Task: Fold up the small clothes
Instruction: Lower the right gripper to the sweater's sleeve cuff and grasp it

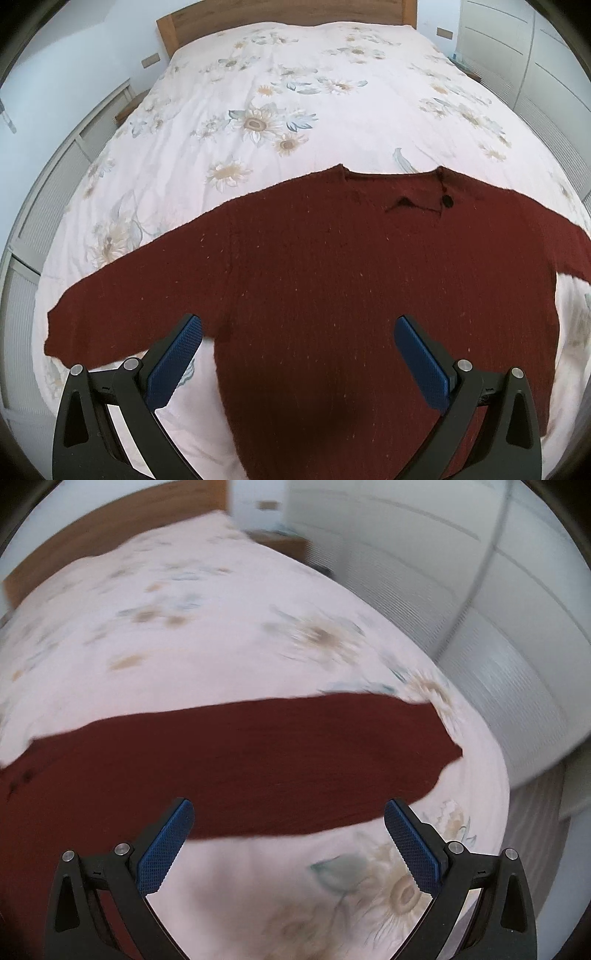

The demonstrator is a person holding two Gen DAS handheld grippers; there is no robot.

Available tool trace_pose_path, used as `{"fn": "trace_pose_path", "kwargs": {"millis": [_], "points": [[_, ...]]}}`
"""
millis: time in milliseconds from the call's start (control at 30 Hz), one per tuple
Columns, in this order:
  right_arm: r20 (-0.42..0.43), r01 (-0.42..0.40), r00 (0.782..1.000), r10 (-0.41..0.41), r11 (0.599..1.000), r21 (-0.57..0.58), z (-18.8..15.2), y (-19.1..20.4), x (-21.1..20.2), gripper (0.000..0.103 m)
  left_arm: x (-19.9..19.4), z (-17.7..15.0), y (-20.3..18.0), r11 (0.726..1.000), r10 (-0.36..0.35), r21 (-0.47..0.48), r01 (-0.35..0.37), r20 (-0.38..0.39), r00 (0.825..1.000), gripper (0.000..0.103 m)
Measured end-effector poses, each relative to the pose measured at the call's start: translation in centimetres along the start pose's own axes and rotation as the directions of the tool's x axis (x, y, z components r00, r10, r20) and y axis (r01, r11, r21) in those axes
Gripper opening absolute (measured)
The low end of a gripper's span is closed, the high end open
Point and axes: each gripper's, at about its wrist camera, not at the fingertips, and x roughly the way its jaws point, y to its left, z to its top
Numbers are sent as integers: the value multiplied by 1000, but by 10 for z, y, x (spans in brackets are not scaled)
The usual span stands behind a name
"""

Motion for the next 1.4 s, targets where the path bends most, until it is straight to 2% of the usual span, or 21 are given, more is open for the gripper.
{"fn": "trace_pose_path", "kwargs": {"millis": [200, 333, 567, 633, 667, 733, 800, 867, 1000, 1167, 1300, 1400], "points": [[-118, 16, 993, 7, 981, 193, -2, -55, 72, 103, 34, 4, 12, 999, 27, -38, -30, -72, 997, 102], [-154, 35, 988, 7, 962, 270, -8, -73, 96, 103, 50, -1, 14, 999, 40, -31, -44, -120, 992, 102], [-158, 5, 986, 55, 933, 359, -2, -94, 110, 102, 67, -12, 17, 999, 12, -46, -20, -165, 986, 102], [-170, 4, 983, 67, 923, 384, -1, -99, 111, 98, 70, -14, 17, 999, 12, -46, -20, -179, 984, 102], [-178, 9, 982, 65, 921, 389, 0, -101, 110, 93, 70, -15, 18, 999, 11, -46, -20, -183, 983, 102], [-172, 4, 983, 67, 923, 384, 3, -102, 106, 74, 70, -17, 19, 999, 8, -50, -18, -182, 983, 102], [-169, -20, 982, 89, 927, 374, 9, -103, 103, 38, 69, -18, 21, 999, 3, -53, -13, -179, 984, 102], [-165, -53, 979, 121, 929, 366, 15, -103, 98, 17, 67, -20, 22, 998, -1, -55, -9, -178, 984, 102], [-121, -66, 987, 107, 951, 301, 30, -80, 68, 16, 63, -24, 25, 998, -39, -60, 28, -178, 983, 102], [-28, -153, 986, 162, 969, 192, 44, -33, 5, 15, 56, -25, 27, 998, -47, -50, 39, -161, 986, 102], [46, -250, 968, 247, 964, 86, 60, 29, -49, 15, 49, -23, 33, 997, -62, -60, 54, -135, 989, 102], [90, -313, 946, 313, 950, -7, 66, 82, -90, 15, 43, -22, 37, 996, -72, -63, 66, -105, 992, 102]]}}
